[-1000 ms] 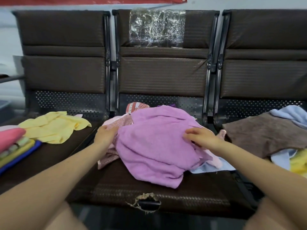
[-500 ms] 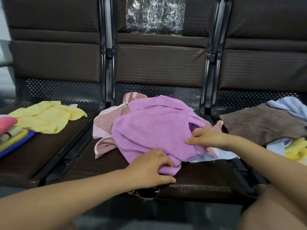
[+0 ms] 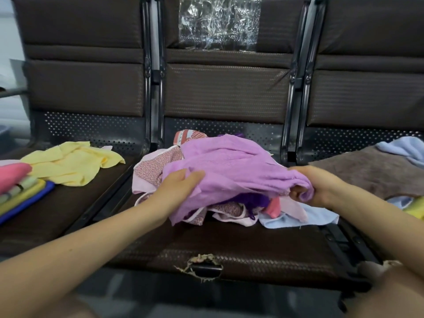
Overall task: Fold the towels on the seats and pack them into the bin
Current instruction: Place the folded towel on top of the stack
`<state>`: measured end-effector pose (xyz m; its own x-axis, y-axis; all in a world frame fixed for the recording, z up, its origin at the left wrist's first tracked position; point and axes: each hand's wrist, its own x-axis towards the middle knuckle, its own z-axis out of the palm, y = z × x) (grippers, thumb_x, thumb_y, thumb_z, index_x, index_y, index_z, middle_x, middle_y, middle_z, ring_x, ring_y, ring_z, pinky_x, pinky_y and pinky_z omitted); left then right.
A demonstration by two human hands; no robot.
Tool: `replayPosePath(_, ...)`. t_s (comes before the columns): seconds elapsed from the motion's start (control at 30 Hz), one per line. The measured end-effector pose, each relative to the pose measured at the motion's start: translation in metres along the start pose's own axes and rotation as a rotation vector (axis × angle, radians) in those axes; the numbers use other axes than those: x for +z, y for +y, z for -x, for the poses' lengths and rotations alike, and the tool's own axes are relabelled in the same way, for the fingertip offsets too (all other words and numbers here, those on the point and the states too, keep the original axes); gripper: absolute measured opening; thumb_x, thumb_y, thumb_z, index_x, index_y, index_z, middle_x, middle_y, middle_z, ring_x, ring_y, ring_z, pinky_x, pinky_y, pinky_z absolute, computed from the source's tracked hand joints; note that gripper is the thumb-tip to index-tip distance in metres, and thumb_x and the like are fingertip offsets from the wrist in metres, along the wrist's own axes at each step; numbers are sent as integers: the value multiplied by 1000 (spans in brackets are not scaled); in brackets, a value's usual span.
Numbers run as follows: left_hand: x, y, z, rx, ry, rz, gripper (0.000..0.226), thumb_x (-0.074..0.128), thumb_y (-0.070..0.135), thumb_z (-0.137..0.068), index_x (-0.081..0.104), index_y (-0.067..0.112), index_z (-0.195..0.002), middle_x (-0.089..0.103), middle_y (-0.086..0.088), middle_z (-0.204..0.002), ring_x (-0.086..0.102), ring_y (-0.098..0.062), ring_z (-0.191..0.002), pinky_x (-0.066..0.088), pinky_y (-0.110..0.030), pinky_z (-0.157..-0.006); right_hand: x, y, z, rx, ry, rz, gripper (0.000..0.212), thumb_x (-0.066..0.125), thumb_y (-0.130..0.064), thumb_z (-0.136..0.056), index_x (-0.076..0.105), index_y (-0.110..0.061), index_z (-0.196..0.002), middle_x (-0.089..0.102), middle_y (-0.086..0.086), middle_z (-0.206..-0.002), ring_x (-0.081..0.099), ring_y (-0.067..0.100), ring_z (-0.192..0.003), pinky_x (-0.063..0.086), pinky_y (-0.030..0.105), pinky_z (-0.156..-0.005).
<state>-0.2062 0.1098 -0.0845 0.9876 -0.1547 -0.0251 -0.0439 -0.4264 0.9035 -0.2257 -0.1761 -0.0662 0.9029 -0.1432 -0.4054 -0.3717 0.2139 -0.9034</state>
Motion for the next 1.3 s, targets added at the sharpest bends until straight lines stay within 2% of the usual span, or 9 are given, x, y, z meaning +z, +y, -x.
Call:
replayPosePath(0.1, -5, -13, 2, -101, -43, -172, 45, 54, 50, -91, 63, 15, -118, 62, -1, -121, 56, -20, -109, 40, -29, -90, -6, 11, -11, -105, 196, 627, 10, 56, -9, -91, 60, -11, -82, 58, 3, -63, 54, 15, -55, 43, 21, -52)
replayPosePath(0.2, 0, -17, 6, -95, -47, -272, 34, 45, 35, -99, 64, 12, -116, 60, -2, -117, 52, -20, -113, 33, -21, -81, -8, 20, -16, -613, 346, 1257, 18, 61, -15, -86, 62, -18, -104, 57, -1, -87, 54, 19, -82, 38, 30, -68)
replayPosePath(0.3, -4, -16, 7, -26, -52, -215, 35, 46, 29, -99, 65, 0, -100, 63, -6, -98, 52, -15, -91, 36, -22, -68, 26, 30, 5, -893, 2, 1175, 17, 64, -21, -87, 63, -26, -104, 60, -9, -87, 57, 11, -81, 46, 31, -73)
replayPosePath(0.47, -8, -9, 3, 113, -125, 0, 28, 59, 24, -93, 64, 5, -72, 55, -1, -73, 47, -6, -72, 37, -17, -64, 71, 73, 17, -734, -324, 1376, 39, 69, -53, -79, 60, -22, -101, 57, -6, -95, 52, 13, -86, 44, 31, -81)
replayPosePath(0.6, -4, -2, 8, 165, -159, 76, 36, 59, 25, -94, 57, 19, -58, 49, 12, -63, 43, -1, -65, 35, -18, -62, 87, 69, 11, -750, -276, 1193, 25, 60, -27, -93, 59, -8, -76, 57, 3, -77, 47, 9, -73, 39, 33, -72)
replayPosePath(0.73, -16, 4, 0, 135, -29, 146, 30, 44, 24, -100, 66, 7, -90, 65, 1, -89, 54, -12, -84, 41, -31, -80, 98, 27, 17, -752, -44, 825, 28, 52, -12, -96, 59, 6, -76, 61, 19, -74, 48, 15, -72, 38, 35, -69)
replayPosePath(0.93, -29, 2, -25, 243, 100, -186, 23, 41, 22, -102, 59, 10, -94, 56, -2, -93, 48, -12, -85, 34, -7, -68, 81, 14, 25, -334, -411, 694, 35, 62, -36, -91, 60, -5, -75, 54, 11, -75, 46, 21, -71, 37, 36, -69)
replayPosePath(1.03, -38, -8, -39, 293, 111, -250, 30, 42, 19, -101, 59, -1, -86, 56, -3, -82, 49, -18, -86, 34, -26, -72, 71, 12, 17, -283, -455, 769, 39, 61, -37, -92, 55, -5, -70, 49, 10, -69, 43, 20, -67, 36, 35, -68)
replayPosePath(1.3, -53, -20, -69, 260, 223, -396, 34, 39, 24, -101, 59, 2, -86, 62, -9, -83, 55, -22, -79, 33, -33, -68, 30, -3, -10, -174, -529, 506, 35, 78, -44, -73, 56, -19, -66, 51, -5, -66, 49, 7, -64, 43, 20, -64)
